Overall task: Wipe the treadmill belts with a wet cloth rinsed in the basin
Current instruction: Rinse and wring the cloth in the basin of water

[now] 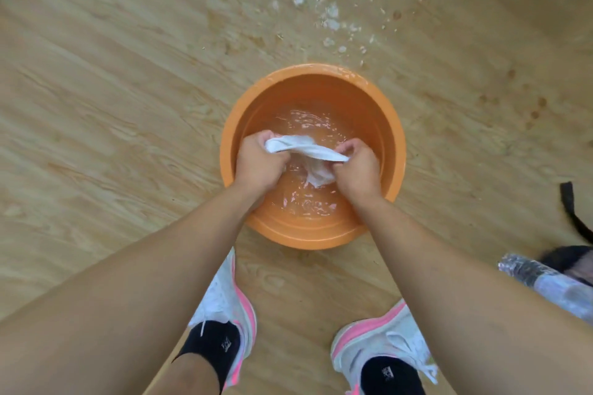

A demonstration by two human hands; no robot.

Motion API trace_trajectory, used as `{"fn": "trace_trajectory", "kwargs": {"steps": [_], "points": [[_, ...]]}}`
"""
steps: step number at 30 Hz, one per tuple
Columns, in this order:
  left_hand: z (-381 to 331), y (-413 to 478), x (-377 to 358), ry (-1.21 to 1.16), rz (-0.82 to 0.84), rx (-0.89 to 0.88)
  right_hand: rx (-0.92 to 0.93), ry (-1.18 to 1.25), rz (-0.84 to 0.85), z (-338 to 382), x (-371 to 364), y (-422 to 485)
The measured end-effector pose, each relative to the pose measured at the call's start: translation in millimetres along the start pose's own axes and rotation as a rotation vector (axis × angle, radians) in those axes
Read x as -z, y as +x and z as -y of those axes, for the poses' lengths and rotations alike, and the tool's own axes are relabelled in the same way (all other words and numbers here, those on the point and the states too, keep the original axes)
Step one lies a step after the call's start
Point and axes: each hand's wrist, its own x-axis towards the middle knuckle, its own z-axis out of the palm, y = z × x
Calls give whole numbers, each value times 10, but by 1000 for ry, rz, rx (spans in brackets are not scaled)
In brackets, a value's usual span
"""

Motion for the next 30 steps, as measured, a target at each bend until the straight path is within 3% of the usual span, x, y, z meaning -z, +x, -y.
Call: {"fn": "trace_trajectory", "kwargs": {"steps": [3, 8, 11, 13, 15, 17, 19, 21, 26, 30], "points": [[94, 15, -36, 13, -77, -57, 4, -153, 4, 104, -39, 72], [0, 39, -194, 225, -88, -47, 412, -232, 249, 290, -298, 2], [6, 135, -183, 201, -94, -39, 447, -290, 294, 244, -286, 53], [50, 185, -163, 268, -9, -58, 402, -443, 319, 162, -166, 191], [75, 163, -168, 471, 63, -60, 284, -449, 224, 136, -44, 318], [72, 129, -200, 577, 68, -10, 82, -118, 108, 203, 24, 353], [58, 131, -217, 491, 36, 37, -107, 232, 27, 324, 7, 271], [7, 139, -207, 332, -21, 21, -225, 381, 56, 413, -34, 139], [21, 108, -155, 47, -1, -7, -300, 410, 169, 343, -101, -61], [112, 15, -152, 155, -75, -69, -112, 209, -47, 146, -64, 72]]}}
